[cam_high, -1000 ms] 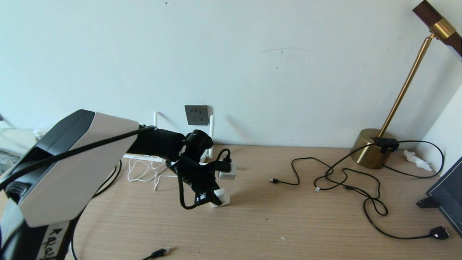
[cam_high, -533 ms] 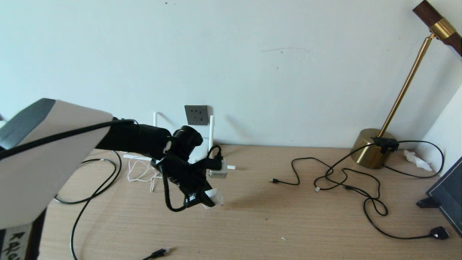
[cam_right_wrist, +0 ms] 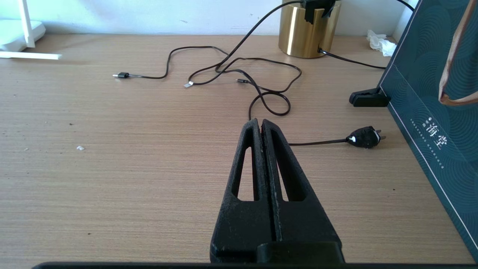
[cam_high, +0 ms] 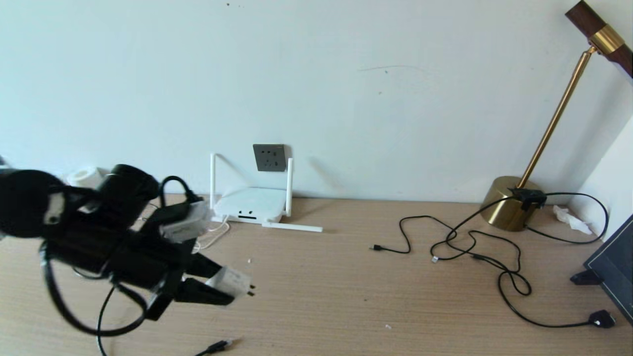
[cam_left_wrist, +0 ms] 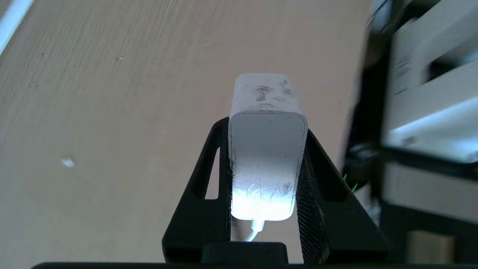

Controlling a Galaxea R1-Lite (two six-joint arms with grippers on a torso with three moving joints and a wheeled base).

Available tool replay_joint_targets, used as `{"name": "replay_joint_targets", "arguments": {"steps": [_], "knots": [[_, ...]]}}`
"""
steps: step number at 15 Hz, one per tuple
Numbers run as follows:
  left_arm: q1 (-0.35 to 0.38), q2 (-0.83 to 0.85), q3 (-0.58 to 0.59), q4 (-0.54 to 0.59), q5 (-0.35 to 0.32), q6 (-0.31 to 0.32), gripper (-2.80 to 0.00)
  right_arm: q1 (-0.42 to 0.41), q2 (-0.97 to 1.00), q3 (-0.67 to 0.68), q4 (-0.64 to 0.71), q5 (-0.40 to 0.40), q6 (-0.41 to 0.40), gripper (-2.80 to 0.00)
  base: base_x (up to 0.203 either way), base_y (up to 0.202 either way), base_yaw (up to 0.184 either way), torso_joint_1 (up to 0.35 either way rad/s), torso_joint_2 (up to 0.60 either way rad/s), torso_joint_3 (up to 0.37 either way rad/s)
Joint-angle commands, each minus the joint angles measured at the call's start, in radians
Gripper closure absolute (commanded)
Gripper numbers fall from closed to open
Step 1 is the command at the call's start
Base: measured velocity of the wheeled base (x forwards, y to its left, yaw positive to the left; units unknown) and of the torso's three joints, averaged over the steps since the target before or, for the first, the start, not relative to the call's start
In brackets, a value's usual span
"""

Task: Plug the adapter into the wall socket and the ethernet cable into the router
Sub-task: Align plug and socket

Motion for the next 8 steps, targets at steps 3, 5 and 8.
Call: {"name": "replay_joint_targets", "arguments": {"steps": [3, 5, 8], "knots": [[0.336, -0.422, 0.212, -0.003, -0.157, -0.283, 0.0, 0.0, 0.0, 0.0, 0.0, 0.0, 0.0, 0.0, 0.0, 0.0, 0.0, 0.0, 0.0, 0.0], [0.506, -0.513, 0.272, -0.003, -0.178, -0.453, 0.0, 0.0, 0.0, 0.0, 0.0, 0.0, 0.0, 0.0, 0.0, 0.0, 0.0, 0.0, 0.0, 0.0], [0.613, -0.629, 0.401, 0.002, -0.188, -0.666, 0.0, 0.0, 0.0, 0.0, 0.0, 0.0, 0.0, 0.0, 0.0, 0.0, 0.0, 0.0, 0.0, 0.0]]}}
